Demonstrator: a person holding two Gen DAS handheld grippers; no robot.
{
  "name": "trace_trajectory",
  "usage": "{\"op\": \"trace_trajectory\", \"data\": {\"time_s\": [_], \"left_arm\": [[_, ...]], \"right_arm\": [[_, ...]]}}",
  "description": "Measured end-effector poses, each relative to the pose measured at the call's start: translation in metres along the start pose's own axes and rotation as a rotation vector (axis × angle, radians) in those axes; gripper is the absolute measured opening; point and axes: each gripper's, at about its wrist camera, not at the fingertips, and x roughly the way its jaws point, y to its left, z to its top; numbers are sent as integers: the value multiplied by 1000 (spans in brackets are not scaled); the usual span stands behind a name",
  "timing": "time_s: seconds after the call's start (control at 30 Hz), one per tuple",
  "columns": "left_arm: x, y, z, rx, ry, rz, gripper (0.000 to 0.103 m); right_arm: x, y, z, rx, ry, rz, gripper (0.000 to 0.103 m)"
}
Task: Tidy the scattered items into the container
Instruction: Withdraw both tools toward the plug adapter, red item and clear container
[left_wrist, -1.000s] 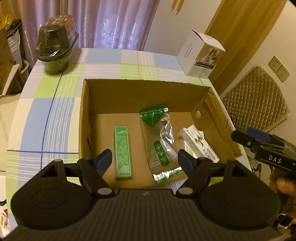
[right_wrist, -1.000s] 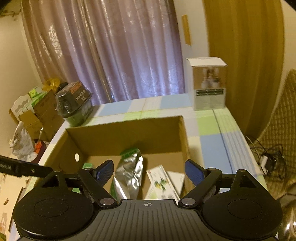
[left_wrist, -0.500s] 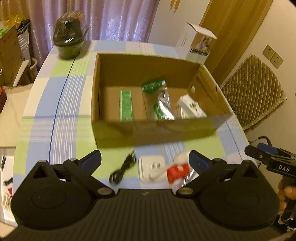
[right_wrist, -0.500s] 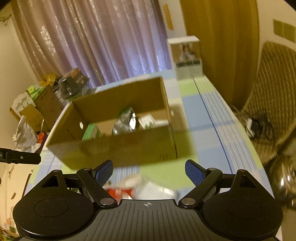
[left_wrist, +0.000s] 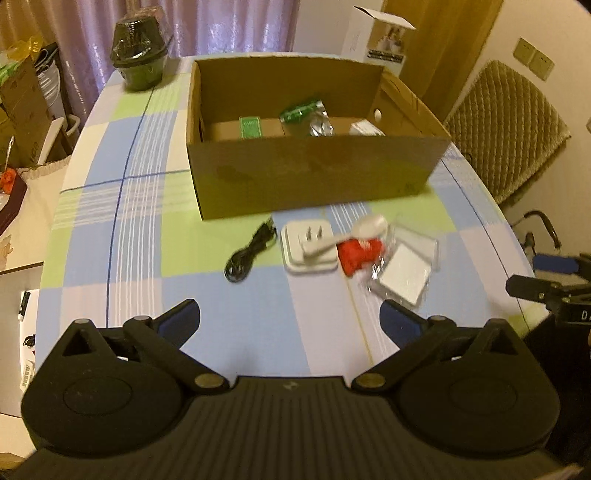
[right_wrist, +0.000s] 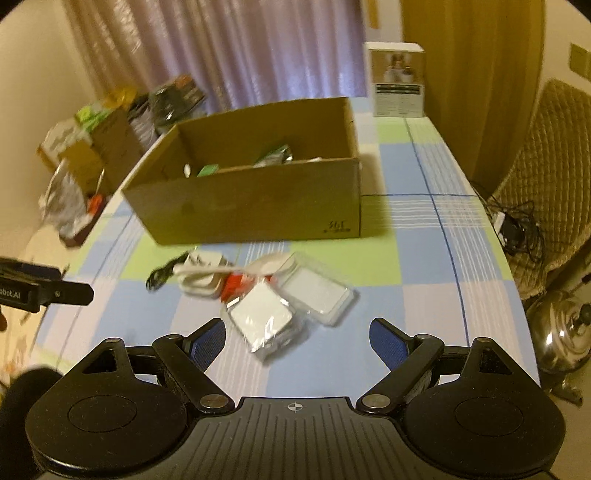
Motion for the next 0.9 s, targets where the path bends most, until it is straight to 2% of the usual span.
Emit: {"op": "trace_trajectory", "data": {"time_s": [0.4, 0.63, 0.9], "left_arm": [[-4, 12, -22, 73, 8, -13, 102], [10, 22, -27, 65, 44, -30, 102], [32, 24, -22, 101, 70, -42, 102]], "right_arm": [[6, 8, -20, -42, 39, 19, 90], [18, 16, -28, -149, 63, 10, 90], [44, 26, -30, -258, 89, 29, 90]]}}
